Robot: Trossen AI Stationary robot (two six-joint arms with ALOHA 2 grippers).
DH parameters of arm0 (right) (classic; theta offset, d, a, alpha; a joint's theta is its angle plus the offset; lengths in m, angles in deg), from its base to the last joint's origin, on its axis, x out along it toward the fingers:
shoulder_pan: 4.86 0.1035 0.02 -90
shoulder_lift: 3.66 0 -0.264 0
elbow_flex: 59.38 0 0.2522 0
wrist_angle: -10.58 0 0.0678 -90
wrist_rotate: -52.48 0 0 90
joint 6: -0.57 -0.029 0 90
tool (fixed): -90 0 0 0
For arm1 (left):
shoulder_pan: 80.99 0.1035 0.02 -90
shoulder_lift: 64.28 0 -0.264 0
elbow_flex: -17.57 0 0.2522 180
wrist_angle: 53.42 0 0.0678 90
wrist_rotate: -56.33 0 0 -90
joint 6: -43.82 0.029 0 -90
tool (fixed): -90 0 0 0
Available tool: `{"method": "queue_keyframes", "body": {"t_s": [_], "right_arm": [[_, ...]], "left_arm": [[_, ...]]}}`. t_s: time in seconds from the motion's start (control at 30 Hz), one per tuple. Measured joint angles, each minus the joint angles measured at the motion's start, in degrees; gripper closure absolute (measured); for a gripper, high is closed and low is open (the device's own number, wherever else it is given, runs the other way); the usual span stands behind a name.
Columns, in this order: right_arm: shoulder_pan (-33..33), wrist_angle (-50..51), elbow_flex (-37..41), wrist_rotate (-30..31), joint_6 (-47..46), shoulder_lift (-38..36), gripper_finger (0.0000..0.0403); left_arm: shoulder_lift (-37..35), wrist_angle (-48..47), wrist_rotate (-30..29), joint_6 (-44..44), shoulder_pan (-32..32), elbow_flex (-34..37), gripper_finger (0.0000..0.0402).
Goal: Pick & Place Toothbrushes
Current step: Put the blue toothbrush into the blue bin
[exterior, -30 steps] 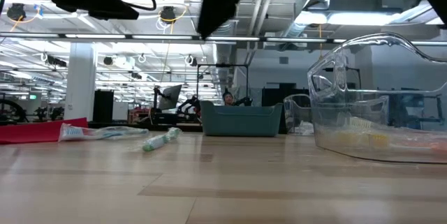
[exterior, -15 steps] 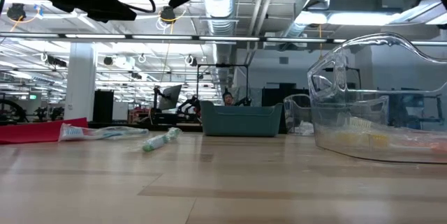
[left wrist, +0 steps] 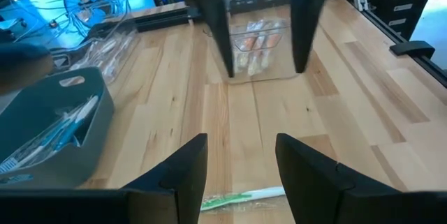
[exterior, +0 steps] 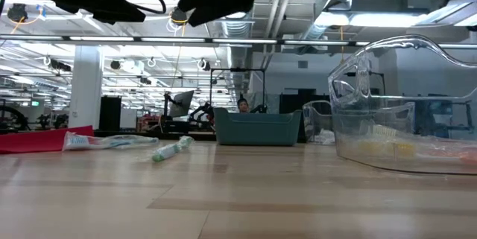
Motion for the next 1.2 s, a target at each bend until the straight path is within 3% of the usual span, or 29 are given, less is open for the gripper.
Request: {"method": "queue_keyframes", "body": {"t_s": [0.17, 0.33, 0.5, 0.77, 0.87, 1.0, 1.2], "right_arm": [[-1.11, -18.61, 14.83, -0.02, 1.61, -10.92, 0.0170], [-5.17, -32.06, 23.15, -0.63, 0.00, -21.96, 0.0170], [-8.82, -33.41, 24.84, -1.70, -1.31, -27.41, 0.0170], [-11.20, -31.08, 24.90, -6.89, -2.57, -27.45, 0.0170], [-11.63, -30.02, 24.94, -7.91, -2.68, -27.37, 0.0170], [-11.63, -29.58, 24.94, -8.10, -2.69, -27.39, 0.0170], [-11.70, -29.34, 24.94, -8.05, -2.68, -27.39, 0.0170]], "left_arm": [[0.00, 0.09, -0.02, 0.84, 0.06, 0.00, 0.0238], [0.00, 0.35, -0.94, 1.81, 0.77, -0.13, 0.0238], [0.00, -1.88, -1.06, 3.46, 3.19, -0.68, 0.0238], [3.62, -23.73, 3.99, -8.67, 13.36, -11.41, 0.0238], [7.11, -29.40, 4.48, -11.49, 16.06, -14.96, 0.0238], [13.09, -37.27, 5.42, -21.52, 20.79, -17.95, 0.0238], [22.62, -39.15, 13.64, -26.97, 28.79, -17.46, 0.0238]]}}
